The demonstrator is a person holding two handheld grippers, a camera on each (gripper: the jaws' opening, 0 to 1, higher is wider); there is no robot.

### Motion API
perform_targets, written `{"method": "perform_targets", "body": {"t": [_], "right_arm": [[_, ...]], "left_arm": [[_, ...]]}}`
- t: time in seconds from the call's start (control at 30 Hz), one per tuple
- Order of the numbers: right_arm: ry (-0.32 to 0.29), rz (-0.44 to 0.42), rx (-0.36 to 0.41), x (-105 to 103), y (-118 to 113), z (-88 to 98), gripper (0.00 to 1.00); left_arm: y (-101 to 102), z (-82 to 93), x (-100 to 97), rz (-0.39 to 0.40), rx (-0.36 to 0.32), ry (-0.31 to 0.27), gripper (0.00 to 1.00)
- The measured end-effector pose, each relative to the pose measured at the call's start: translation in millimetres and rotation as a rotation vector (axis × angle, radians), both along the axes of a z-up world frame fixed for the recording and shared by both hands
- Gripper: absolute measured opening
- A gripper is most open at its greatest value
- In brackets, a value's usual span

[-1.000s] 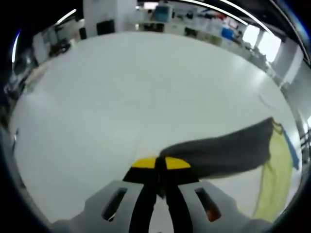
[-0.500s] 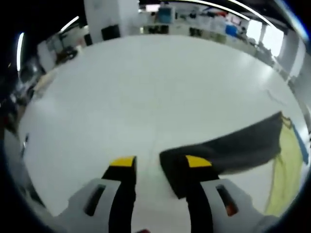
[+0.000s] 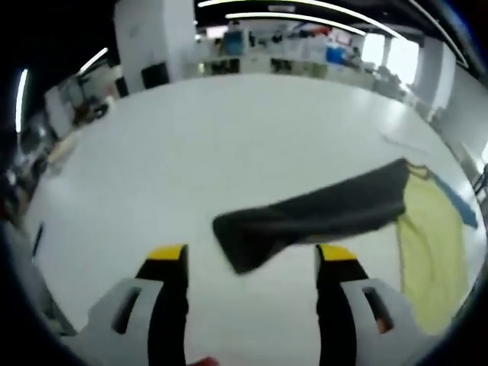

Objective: Fold the garment on the visible template until the final outline fits inside the template.

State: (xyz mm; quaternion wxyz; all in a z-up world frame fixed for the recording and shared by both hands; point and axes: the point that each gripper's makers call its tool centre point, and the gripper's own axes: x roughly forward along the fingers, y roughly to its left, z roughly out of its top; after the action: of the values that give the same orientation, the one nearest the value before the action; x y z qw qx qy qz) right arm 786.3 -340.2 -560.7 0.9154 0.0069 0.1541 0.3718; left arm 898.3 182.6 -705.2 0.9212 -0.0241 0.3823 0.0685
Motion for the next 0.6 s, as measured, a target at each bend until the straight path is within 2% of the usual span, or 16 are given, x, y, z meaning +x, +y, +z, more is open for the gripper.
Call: {"method": "perform_targets", "body": {"t": [0.2, 0.23, 0.3, 0.47, 0.53, 0.6], "right_arm": [[-0.022, 0.01, 0.007, -5, -2, 4.4, 0.89], [-0.026, 0.01, 0.007, -5, -3, 4.9, 0.89], [-0.034, 0.009, 0.009, -7, -5, 6.1, 0.89], [-0.046, 0.001, 0.009, -11, -11, 6.9, 0.89], [-0.051, -0.007, 0.012, -12, -15, 7.7, 0.89], [-0.053, -0.013, 0.016, -13, -17, 7.8, 0.89]], "left_arm": [[-65, 32.7, -33.7, -0.086, -0.035, -0.062, 0.69], [-68, 34.4, -34.5, -0.093, -0.038, -0.067, 0.7], [-87, 46.8, -40.8, -0.127, -0.056, -0.101, 0.72], [-142, 73.8, -60.7, -0.245, -0.131, -0.169, 0.78], [-162, 87.5, -62.8, -0.304, -0.164, -0.237, 0.82], [-188, 103.9, -71.6, -0.352, -0.239, -0.295, 0.86]]}}
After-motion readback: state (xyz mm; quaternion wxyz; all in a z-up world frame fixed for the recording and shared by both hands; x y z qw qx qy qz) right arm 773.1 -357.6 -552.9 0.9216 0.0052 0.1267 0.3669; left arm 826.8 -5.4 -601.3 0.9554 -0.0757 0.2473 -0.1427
